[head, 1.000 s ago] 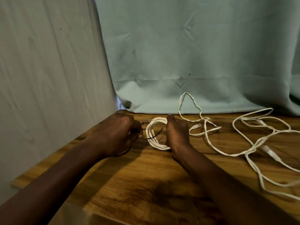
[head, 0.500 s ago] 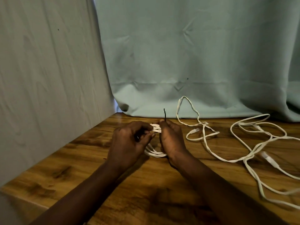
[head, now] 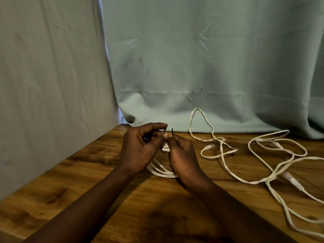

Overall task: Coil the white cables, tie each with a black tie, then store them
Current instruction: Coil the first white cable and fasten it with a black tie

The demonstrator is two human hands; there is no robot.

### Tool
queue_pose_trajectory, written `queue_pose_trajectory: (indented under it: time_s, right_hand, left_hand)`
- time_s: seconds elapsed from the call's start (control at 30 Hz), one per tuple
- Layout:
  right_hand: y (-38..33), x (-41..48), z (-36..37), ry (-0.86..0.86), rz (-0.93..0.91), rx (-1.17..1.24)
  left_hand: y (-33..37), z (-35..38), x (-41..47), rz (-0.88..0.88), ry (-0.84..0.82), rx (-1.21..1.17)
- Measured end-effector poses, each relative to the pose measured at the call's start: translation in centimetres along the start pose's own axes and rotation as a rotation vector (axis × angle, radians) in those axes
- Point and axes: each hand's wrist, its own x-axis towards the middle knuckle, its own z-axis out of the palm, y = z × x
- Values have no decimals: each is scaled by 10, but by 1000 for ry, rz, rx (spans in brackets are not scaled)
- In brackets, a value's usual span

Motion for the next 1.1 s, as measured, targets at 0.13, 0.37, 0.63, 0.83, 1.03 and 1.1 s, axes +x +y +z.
queue_pose_trajectory:
  time_s: [0.13,0.37,0.63,0.83,1.03,1.1]
  right_hand:
    - [-2,-2,4,-4,-32,-95]
    - [-6,-7,8,10,-51,-170]
    - [-14,-14,10,3,-130,-281]
    - [-19,-15,7,-28,-118,-333]
    - [-19,-16,8,-27,-115,-356]
    - [-19,-16,9,-29,-108,-352]
  left_hand:
    - [-5,-1,-5,-28,109,-119]
    - [-4,-10,-11,82,124,-64]
    - [-5,-10,-11,119,138,8]
    - [-5,-11,-12,126,166,41]
    - [-5,-13,-12,150,147,80]
    - [-4,-13,-12,155,150,79]
